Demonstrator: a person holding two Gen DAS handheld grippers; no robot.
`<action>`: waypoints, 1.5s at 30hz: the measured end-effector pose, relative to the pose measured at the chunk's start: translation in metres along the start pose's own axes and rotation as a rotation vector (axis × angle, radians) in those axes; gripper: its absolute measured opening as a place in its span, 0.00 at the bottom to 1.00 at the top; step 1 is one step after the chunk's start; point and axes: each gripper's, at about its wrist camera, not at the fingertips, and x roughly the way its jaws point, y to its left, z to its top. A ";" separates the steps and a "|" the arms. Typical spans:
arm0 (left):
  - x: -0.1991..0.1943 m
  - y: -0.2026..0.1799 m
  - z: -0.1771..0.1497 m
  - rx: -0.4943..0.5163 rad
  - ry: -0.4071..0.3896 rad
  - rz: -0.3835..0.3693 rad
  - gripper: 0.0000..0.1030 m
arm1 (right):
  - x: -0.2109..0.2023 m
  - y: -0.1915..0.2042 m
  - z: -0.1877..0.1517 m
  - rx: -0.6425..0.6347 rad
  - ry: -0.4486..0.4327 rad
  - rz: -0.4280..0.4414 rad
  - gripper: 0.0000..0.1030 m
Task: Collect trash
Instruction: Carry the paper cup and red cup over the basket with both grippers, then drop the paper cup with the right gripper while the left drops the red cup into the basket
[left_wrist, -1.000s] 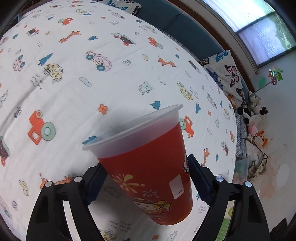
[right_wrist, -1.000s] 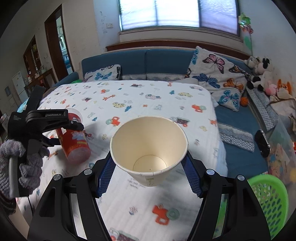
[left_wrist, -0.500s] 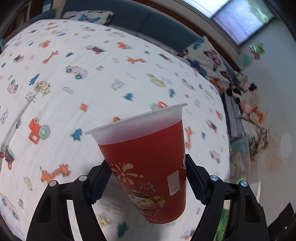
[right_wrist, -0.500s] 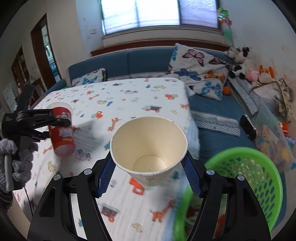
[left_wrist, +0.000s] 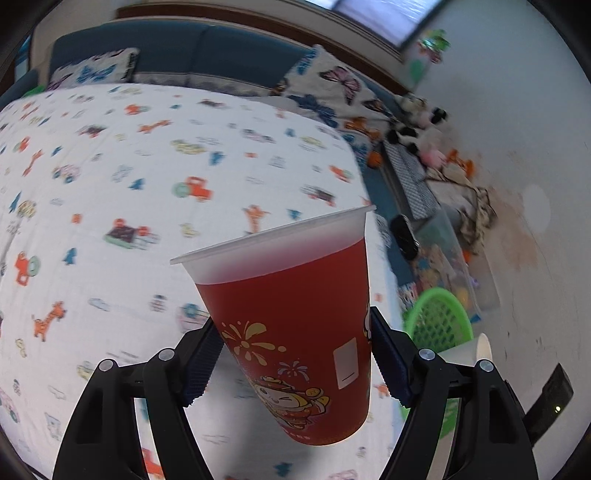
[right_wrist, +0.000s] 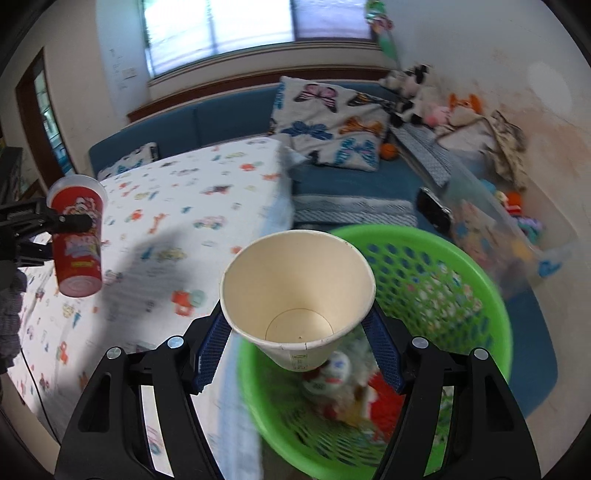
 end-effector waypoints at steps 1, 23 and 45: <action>0.001 -0.008 -0.002 0.016 0.005 -0.005 0.70 | -0.001 -0.004 -0.002 0.008 0.003 -0.004 0.67; 0.038 -0.149 -0.041 0.297 0.093 -0.061 0.70 | -0.008 -0.077 -0.043 0.165 0.041 -0.077 0.68; 0.070 -0.199 -0.062 0.428 0.146 -0.078 0.70 | -0.017 -0.094 -0.050 0.203 0.035 -0.095 0.77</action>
